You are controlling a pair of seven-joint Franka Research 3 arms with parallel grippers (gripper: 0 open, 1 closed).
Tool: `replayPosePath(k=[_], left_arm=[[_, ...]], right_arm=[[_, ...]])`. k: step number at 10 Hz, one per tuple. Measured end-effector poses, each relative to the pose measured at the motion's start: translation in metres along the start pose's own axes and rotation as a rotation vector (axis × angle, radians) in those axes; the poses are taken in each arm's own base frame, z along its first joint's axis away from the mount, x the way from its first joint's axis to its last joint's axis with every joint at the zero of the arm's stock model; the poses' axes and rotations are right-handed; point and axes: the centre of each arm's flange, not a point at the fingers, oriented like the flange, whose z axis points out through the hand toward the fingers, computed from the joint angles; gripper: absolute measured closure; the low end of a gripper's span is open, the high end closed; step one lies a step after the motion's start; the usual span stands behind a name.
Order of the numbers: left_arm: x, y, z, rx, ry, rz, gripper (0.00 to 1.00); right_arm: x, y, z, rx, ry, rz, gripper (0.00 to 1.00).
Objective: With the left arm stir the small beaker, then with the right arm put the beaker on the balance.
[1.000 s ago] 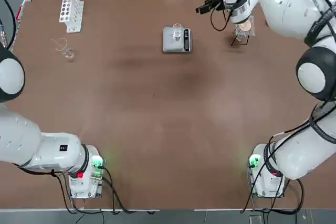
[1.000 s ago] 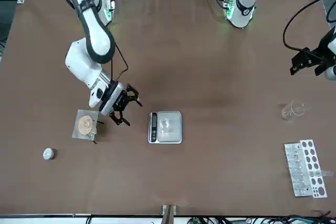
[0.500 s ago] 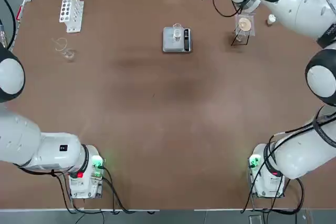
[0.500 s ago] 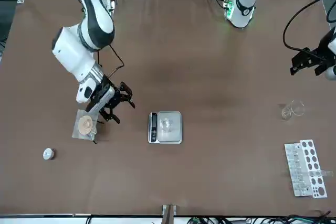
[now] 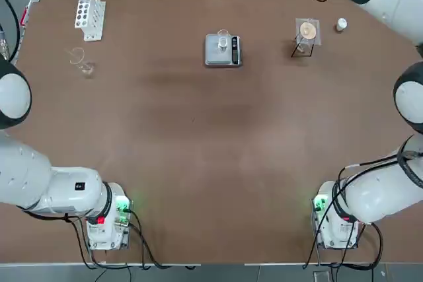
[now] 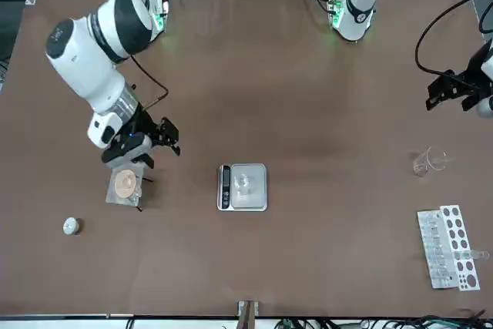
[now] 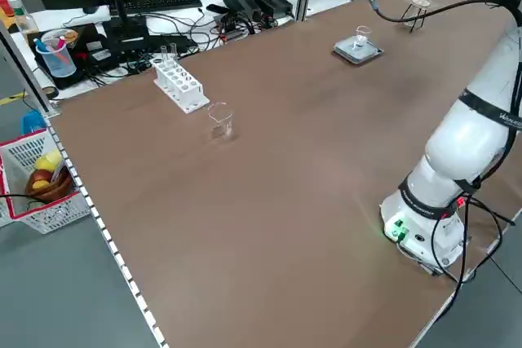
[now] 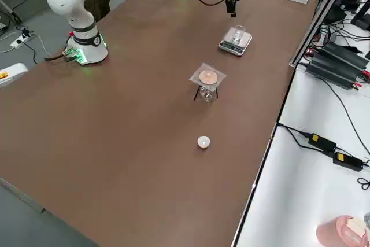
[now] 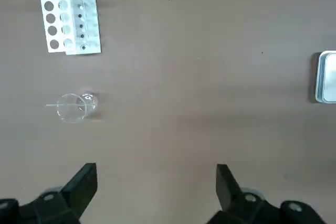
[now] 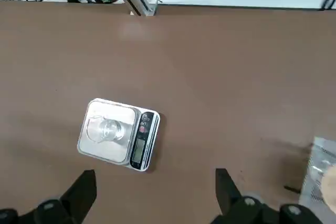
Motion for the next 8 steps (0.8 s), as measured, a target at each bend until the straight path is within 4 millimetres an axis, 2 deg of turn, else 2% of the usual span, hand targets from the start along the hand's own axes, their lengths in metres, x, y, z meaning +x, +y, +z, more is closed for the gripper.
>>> replayPosePath(k=[3, 5, 8], left_arm=[[0.000, 0.000, 0.000, 0.000, 0.000, 0.000, 0.00], [0.000, 0.000, 0.000, 0.000, 0.000, -0.001, 0.00], [0.000, 0.000, 0.000, 0.000, 0.000, 0.000, 0.00]], right_arm=[[-0.004, 0.031, -0.032, -0.058, -0.085, 0.036, 0.00], [-0.008, 0.041, -0.050, -0.073, -0.115, 0.052, 0.00], [-0.009, 0.047, -0.077, -0.125, -0.155, 0.074, 0.00]])
